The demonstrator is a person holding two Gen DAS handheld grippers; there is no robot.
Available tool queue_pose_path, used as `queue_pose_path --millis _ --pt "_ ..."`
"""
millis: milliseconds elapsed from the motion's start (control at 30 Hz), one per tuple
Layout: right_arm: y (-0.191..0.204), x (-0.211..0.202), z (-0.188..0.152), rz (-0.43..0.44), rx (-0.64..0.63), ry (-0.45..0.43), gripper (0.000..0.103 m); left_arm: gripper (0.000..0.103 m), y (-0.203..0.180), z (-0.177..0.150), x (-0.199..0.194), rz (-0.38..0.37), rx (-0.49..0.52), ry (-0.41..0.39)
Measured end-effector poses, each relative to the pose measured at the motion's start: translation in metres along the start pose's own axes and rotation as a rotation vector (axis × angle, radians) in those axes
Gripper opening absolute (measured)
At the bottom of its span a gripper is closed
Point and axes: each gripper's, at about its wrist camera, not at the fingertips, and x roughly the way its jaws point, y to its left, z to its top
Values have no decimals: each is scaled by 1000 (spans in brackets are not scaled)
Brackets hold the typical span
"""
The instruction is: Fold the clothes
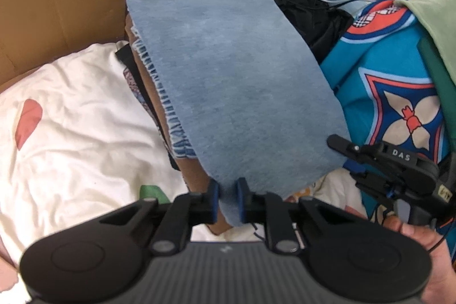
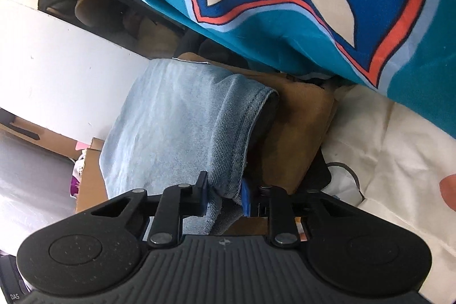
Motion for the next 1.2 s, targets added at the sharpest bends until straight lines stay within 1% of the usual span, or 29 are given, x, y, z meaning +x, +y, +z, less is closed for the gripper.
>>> queue_pose_path --millis 67,133,167,267,300,367,400,467,533,567,600,667,733,800,833,867,933,967,1000,1067,1200 --pt "3 0 1 -20 11 9 23 12 0 0 0 13 -3 17" --pt "10 -4 2 -53 -5 14 23 10 0 -1 0 29 -9 40" --pt "13 -6 2 -69 -13 16 25 8 0 -1 -1 42 -14 54" --pt "28 -10 4 -131 -53 26 29 8 -1 1 -13 106 -31 65" --pt "35 -12 3 -157 -77 36 29 8 -2 4 -18 116 -36 69" --pt "49 -15 4 -201 -126 63 29 9 -5 10 -30 126 -37 66" --pt "54 -16 5 -205 -131 75 30 9 -6 12 -37 137 -35 65" --pt "65 -22 8 -215 -143 96 31 13 -8 17 -50 158 -31 63" --pt "79 -28 14 -224 -162 105 35 15 -8 21 -65 184 -35 59" --pt "83 -33 15 -227 -176 106 49 20 -9 24 -73 199 -36 55" --pt "91 -37 17 -215 -183 112 57 24 -9 27 -82 214 -39 47" --pt "108 -45 20 -201 -208 122 59 43 -7 33 -103 248 -50 22" --pt "128 -52 24 -196 -243 130 63 51 -6 39 -126 284 -60 -1" --pt "145 -58 28 -184 -255 143 71 58 -4 45 -149 315 -71 -17" --pt "153 -62 31 -178 -261 150 74 63 -3 48 -160 328 -77 -25" --pt "162 -65 33 -174 -265 162 78 68 -3 49 -171 341 -84 -31" --pt "177 -76 36 -157 -264 177 83 72 0 51 -197 356 -104 -38" --pt "185 -80 37 -152 -267 180 87 72 0 52 -208 359 -112 -39" --pt "193 -83 38 -166 -274 188 89 73 1 52 -221 370 -118 -43" --pt "208 -90 40 -180 -282 210 90 77 2 53 -245 389 -133 -52" --pt "240 -103 43 -150 -319 253 91 80 7 51 -291 409 -173 -82"
